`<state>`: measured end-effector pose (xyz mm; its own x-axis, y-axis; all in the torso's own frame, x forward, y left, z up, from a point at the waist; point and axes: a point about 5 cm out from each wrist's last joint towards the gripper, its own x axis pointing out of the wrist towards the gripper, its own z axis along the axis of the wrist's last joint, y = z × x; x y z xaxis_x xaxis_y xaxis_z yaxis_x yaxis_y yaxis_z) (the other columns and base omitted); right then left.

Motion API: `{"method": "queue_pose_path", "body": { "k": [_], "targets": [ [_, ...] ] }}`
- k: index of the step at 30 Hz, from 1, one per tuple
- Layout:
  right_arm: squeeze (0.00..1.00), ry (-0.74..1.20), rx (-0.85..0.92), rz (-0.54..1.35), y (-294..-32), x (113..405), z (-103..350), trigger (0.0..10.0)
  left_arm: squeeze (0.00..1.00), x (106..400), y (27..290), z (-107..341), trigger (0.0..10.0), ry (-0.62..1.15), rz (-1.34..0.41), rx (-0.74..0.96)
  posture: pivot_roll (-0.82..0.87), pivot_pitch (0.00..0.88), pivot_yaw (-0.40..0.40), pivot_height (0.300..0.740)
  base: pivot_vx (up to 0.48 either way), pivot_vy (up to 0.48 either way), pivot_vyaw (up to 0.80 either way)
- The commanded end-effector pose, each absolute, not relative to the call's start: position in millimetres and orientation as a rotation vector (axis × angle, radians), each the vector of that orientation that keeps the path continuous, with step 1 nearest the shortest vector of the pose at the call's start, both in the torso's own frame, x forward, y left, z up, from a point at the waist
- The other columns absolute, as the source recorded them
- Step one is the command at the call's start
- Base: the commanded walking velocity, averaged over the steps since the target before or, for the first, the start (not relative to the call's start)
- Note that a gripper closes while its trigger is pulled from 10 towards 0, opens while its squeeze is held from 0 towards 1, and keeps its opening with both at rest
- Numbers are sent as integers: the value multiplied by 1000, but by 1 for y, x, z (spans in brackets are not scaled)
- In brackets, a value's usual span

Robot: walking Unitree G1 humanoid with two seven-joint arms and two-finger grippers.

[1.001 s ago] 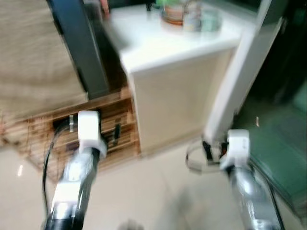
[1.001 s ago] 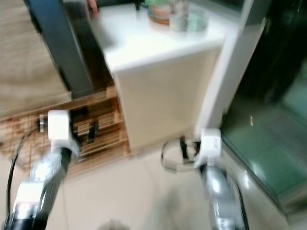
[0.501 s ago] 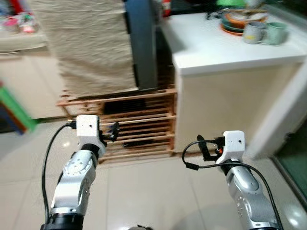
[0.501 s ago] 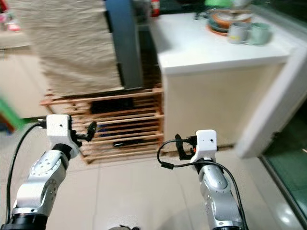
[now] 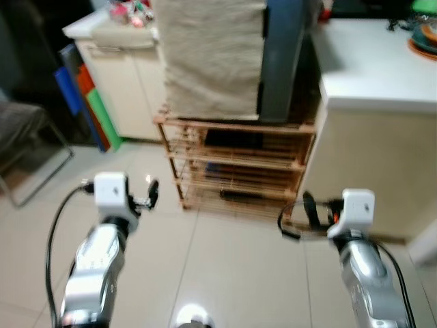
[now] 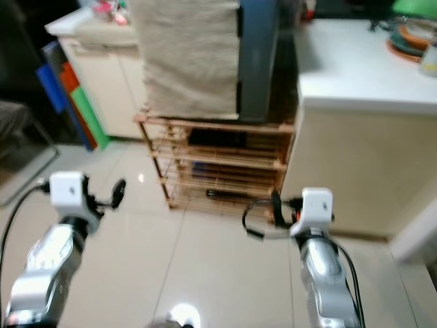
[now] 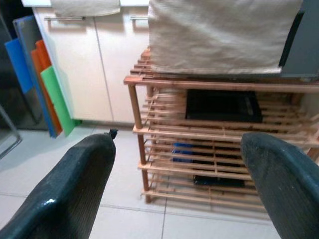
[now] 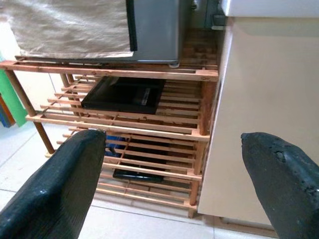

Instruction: Restocking fridge

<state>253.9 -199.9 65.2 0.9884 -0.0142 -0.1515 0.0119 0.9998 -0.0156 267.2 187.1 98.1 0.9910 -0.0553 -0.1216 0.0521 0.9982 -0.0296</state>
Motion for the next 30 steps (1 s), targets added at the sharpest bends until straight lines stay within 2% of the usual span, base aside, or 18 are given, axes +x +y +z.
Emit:
{"method": "queue_pose_path", "body": {
  "k": [1,2,5,30],
  "targets": [
    [0,131,-9,-10,-197,257,68,10000,1000,272,185,105,10000,97,-68,-34,-52,0,65,740,0,0,0],
    [0,131,-9,-10,-196,257,67,10000,0,273,186,105,10000,105,-67,-19,-51,0,66,740,0,0,0],
    [0,133,-10,-10,-195,258,67,10000,0,275,185,107,10000,98,-80,-38,-51,0,66,740,0,0,0],
    [0,149,-6,4,-190,256,59,10000,0,277,187,108,10000,106,-79,-29,-49,0,73,740,382,290,0]
  ]
}}
